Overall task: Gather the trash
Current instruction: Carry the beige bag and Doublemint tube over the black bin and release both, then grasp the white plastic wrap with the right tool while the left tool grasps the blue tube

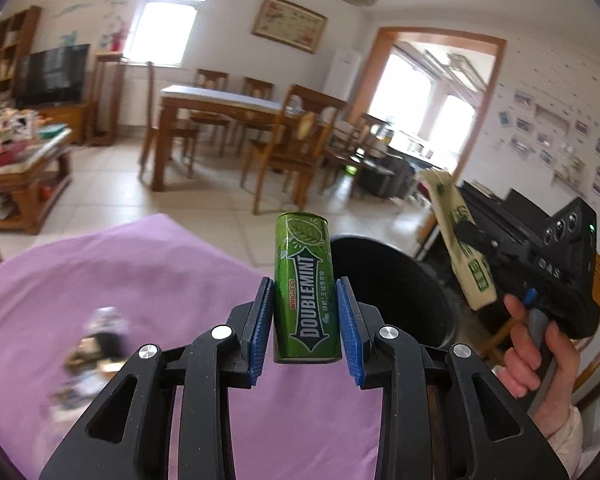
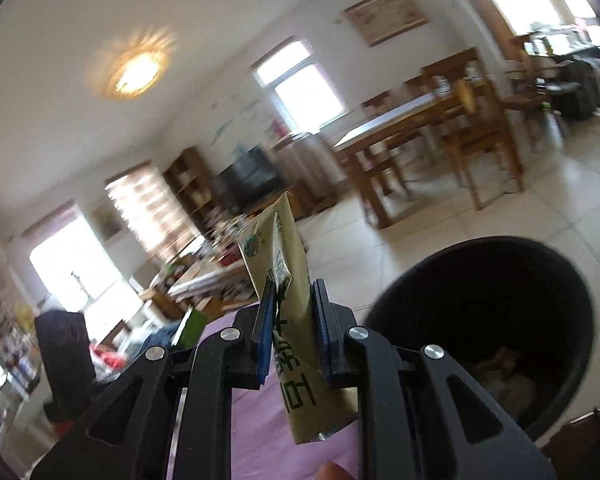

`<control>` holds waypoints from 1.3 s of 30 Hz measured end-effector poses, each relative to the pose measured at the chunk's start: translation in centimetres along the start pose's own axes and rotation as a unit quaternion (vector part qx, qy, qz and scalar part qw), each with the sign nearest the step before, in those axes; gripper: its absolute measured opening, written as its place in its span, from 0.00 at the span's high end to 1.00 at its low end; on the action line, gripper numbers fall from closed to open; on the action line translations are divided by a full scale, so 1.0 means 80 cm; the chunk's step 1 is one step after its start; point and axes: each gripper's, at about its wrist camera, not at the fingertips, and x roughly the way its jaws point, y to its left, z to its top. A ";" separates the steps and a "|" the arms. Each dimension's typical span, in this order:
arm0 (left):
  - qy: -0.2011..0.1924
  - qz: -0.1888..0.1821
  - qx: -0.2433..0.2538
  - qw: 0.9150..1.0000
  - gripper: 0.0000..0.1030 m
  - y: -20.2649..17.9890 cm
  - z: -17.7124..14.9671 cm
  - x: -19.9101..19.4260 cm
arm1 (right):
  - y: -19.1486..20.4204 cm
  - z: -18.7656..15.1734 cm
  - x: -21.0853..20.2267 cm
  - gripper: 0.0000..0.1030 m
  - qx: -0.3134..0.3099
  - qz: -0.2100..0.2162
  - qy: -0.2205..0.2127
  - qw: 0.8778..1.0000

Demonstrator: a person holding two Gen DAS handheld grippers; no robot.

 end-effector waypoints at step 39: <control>0.053 0.085 0.010 0.995 0.25 -0.004 -0.067 0.021 | -0.053 -0.022 0.016 0.19 0.002 -0.062 0.048 0.997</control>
